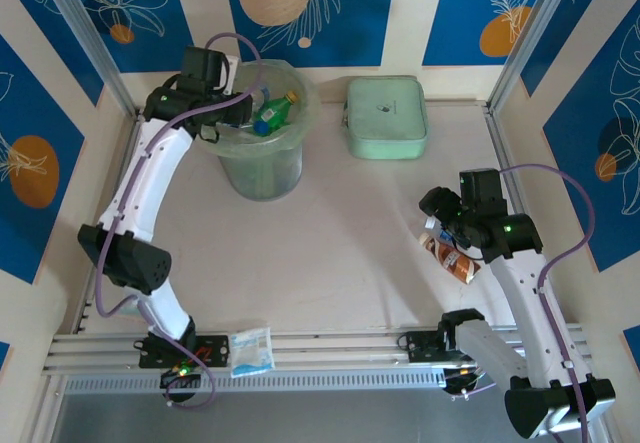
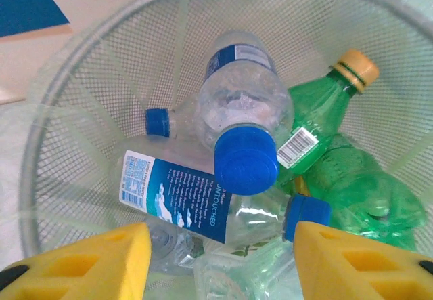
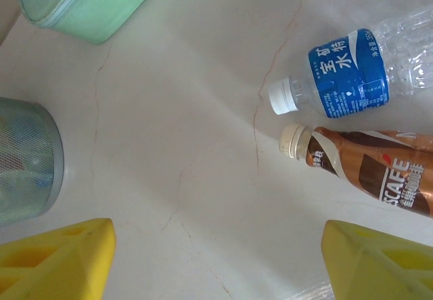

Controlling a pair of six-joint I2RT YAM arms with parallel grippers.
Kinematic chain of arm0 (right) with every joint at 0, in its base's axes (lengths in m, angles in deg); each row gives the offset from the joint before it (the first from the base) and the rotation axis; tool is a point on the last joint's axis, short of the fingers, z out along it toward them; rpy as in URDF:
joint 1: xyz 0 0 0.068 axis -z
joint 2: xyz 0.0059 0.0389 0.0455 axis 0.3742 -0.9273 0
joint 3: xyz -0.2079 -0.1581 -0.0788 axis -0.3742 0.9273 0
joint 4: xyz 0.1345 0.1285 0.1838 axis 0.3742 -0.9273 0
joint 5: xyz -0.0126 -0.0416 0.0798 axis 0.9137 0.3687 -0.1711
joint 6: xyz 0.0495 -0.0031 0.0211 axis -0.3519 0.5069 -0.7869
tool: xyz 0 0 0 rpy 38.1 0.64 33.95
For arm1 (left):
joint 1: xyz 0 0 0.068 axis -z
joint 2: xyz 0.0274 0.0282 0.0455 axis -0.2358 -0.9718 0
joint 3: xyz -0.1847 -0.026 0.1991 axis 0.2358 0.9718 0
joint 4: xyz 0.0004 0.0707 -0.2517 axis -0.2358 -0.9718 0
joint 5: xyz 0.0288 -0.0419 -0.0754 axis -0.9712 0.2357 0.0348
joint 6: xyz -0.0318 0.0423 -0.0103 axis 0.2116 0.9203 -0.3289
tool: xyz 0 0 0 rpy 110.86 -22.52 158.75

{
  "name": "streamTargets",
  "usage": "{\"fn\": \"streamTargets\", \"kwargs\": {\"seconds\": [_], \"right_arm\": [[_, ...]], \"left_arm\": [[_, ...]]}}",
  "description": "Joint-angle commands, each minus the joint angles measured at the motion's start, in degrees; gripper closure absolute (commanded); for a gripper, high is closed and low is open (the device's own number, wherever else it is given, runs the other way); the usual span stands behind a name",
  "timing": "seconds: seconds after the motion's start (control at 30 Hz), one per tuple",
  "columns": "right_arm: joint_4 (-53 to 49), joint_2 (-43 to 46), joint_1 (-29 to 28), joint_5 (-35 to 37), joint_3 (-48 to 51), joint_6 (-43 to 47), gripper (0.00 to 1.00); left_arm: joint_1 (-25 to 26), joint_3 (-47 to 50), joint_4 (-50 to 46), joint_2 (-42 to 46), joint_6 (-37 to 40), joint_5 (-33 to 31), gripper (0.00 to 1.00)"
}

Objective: Put the plastic bottles in the bin

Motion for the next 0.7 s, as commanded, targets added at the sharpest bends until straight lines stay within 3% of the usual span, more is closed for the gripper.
{"fn": "streamTargets", "kwargs": {"seconds": [0.0,0.13,0.53,0.67], "right_arm": [[-1.48,0.99,0.18,1.36,-1.59,0.65,0.19],[-1.96,0.84,1.13,1.7,-1.68,1.19,0.19],[-3.5,-1.46,15.32,-2.84,1.09,4.78,0.09],[-2.9,-2.57,18.96,-3.26,3.15,3.99,0.08]], "left_arm": [[0.06,-2.33,-1.94,5.13,-2.79,1.78,0.43],[3.22,2.09,-0.9,10.33,-4.38,4.57,0.47],[27.18,29.98,10.8,27.31,-8.4,10.31,0.47],[30.67,37.17,15.16,29.72,-11.29,11.95,0.46]]}}
